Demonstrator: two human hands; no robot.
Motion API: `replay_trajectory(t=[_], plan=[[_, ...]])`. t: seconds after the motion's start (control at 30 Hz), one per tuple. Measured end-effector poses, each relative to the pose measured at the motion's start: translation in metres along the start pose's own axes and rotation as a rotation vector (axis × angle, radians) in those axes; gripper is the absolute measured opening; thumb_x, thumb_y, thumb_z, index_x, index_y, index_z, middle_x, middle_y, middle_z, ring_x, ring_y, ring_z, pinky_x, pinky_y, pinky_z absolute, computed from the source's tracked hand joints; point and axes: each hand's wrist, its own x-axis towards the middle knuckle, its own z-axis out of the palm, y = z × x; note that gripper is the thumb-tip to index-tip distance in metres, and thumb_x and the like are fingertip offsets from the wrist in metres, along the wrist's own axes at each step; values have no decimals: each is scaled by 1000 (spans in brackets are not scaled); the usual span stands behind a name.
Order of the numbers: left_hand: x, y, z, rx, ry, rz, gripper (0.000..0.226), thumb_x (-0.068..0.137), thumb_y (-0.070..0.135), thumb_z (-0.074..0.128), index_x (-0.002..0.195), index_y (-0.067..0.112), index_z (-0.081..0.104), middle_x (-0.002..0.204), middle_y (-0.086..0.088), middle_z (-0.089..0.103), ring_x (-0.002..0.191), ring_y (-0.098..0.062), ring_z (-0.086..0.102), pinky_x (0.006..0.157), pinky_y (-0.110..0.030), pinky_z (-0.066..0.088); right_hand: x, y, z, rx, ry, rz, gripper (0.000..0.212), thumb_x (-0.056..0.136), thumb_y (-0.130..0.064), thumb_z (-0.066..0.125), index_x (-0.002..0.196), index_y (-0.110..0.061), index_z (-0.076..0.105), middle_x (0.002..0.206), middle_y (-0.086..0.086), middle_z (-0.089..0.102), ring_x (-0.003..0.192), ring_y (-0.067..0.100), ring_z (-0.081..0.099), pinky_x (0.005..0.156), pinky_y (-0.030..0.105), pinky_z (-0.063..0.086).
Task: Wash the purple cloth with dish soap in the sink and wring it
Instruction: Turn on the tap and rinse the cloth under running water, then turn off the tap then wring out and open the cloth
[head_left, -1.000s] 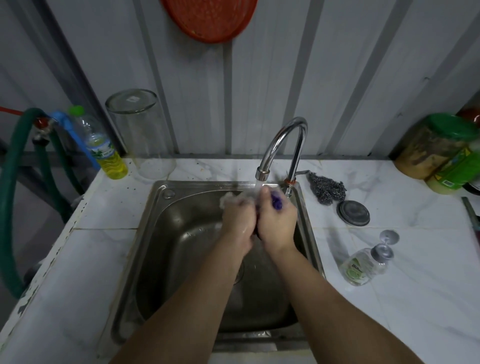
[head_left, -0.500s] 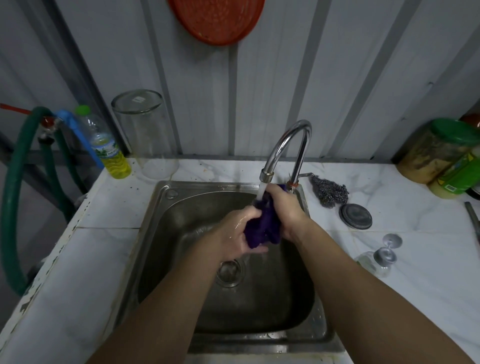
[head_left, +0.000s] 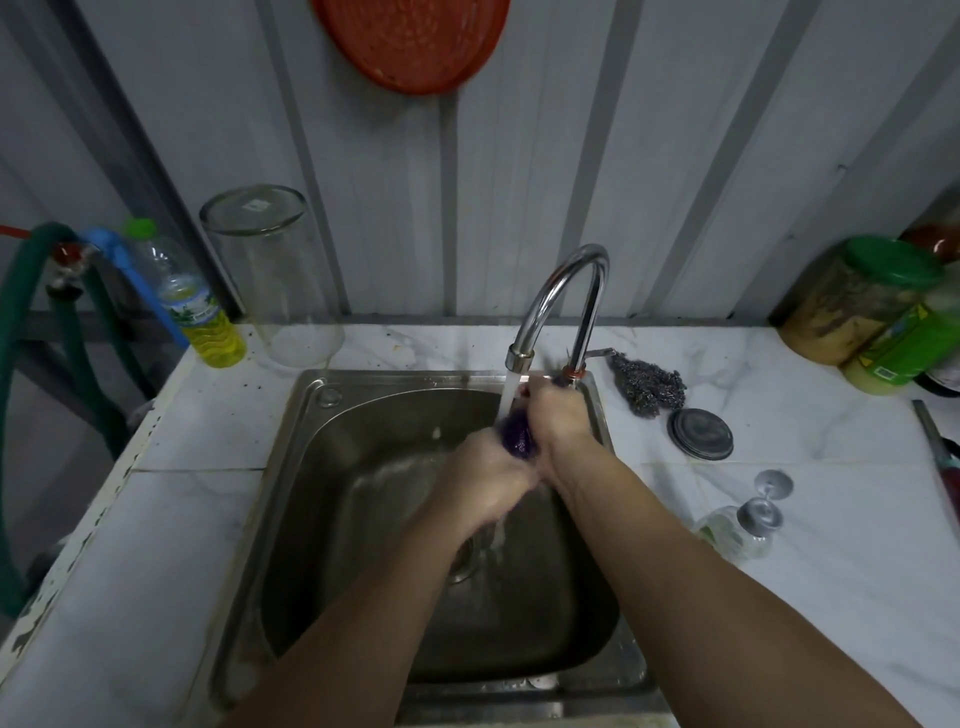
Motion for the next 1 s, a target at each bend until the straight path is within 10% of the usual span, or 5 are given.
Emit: replay_trajectory(t=[0.2, 0.47, 0.63, 0.77, 1.0], plan=[[-1, -7, -8, -93, 83, 24, 46, 66, 33, 85, 107, 30, 64, 85, 6, 77, 68, -10, 74, 55, -23, 53, 6, -9, -15, 206, -122, 101, 23, 96, -33, 64, 92, -10, 65, 64, 7, 69, 55, 23, 67, 61, 38, 62], [8, -18, -33, -223, 108, -10, 40, 62, 23, 86, 97, 30, 69, 81, -1, 80, 64, -16, 76, 50, -27, 55, 62, -51, -68, -103, 370, -228, 24, 97, -10, 49, 73, -14, 53, 78, 8, 54, 57, 16, 49, 51, 27, 43], [15, -18, -38, -164, 111, 47, 45, 58, 28, 89, 100, 30, 70, 84, 8, 80, 72, -8, 75, 61, -29, 57, 98, -71, -54, 96, 234, -9, 39, 100, -32, 49, 132, -11, 53, 113, 10, 60, 82, 22, 59, 70, 31, 49], [20, -11, -39, -121, 116, 78, 41, 62, 25, 89, 94, 35, 66, 89, 8, 77, 82, -10, 73, 79, -37, 60, 120, -73, -48, 214, 94, 64, 75, 100, -56, 40, 160, -15, 23, 165, 15, 28, 147, 38, 34, 118, 49, 32], [28, -2, -38, -82, 112, 114, 42, 54, 32, 85, 91, 31, 67, 85, 8, 77, 80, -11, 74, 71, -28, 55, 103, -73, -34, -34, -112, -49, 83, 97, -71, 26, 145, -8, 49, 148, 16, 48, 133, 36, 49, 106, 51, 42]])
